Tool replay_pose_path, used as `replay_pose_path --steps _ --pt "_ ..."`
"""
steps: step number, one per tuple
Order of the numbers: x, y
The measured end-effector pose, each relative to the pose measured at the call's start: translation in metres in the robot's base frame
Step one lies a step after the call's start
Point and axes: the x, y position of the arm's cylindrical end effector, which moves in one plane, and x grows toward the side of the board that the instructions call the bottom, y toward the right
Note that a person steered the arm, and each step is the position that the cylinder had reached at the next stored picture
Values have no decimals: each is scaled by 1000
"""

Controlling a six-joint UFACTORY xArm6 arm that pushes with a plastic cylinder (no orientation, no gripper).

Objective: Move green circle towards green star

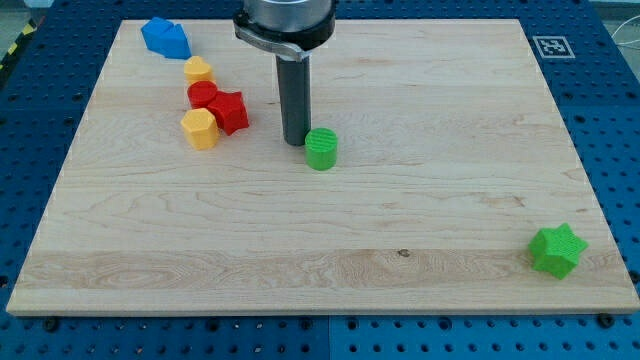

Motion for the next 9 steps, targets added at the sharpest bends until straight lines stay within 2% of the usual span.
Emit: replay_pose_path --steps 9 --pt "102 213"
